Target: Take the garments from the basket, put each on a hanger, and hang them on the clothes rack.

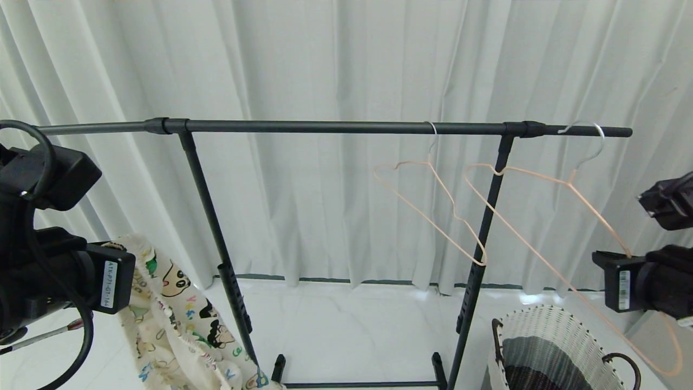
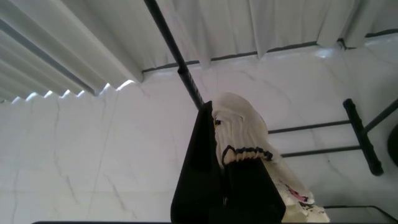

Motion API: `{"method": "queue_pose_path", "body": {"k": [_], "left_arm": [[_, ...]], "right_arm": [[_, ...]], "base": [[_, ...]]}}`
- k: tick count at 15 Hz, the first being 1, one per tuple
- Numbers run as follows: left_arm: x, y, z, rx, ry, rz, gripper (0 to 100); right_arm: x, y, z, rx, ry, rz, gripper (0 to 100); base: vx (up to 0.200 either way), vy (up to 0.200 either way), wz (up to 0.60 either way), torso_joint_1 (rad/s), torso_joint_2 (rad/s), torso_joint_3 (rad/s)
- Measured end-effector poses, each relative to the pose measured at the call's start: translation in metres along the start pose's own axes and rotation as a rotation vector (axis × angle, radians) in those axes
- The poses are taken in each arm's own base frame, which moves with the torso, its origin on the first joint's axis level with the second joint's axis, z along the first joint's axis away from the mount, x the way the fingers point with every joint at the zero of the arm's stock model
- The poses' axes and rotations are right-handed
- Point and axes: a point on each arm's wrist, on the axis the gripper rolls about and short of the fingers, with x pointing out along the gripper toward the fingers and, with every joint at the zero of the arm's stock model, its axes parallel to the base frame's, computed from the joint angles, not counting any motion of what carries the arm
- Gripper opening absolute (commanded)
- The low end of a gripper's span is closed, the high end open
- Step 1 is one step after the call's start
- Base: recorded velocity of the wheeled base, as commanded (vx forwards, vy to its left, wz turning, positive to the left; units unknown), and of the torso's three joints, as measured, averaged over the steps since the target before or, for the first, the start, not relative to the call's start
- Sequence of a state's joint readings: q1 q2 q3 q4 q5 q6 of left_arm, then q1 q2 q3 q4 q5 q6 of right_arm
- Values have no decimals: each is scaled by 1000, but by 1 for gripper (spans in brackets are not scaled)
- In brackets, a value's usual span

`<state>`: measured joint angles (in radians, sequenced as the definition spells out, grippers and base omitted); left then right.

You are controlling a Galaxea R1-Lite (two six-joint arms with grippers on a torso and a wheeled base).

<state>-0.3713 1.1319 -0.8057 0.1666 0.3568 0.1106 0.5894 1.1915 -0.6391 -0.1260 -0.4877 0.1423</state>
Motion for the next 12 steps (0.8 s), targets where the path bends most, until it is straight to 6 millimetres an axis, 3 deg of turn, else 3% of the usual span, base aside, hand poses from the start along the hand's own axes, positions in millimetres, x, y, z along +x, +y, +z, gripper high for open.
{"method": "queue_pose_path", "body": {"k": [4,9,12], "left_arm": [[1,1,2,19,-2,6,0],[3,1,-1,27,9,8,0],[4,0,-6,30,29,2,0]], "right_arm": [[-26,-15,-11,-28,-13,9,0],[-38,-21,-11,-8,-54,17,0],[-40,-20,-11,-9,-56,72,0]], "base": [[-200,0,0,2,4,2],[-200,0,0,4,1,3],[0,0,0,0,0,0]]}}
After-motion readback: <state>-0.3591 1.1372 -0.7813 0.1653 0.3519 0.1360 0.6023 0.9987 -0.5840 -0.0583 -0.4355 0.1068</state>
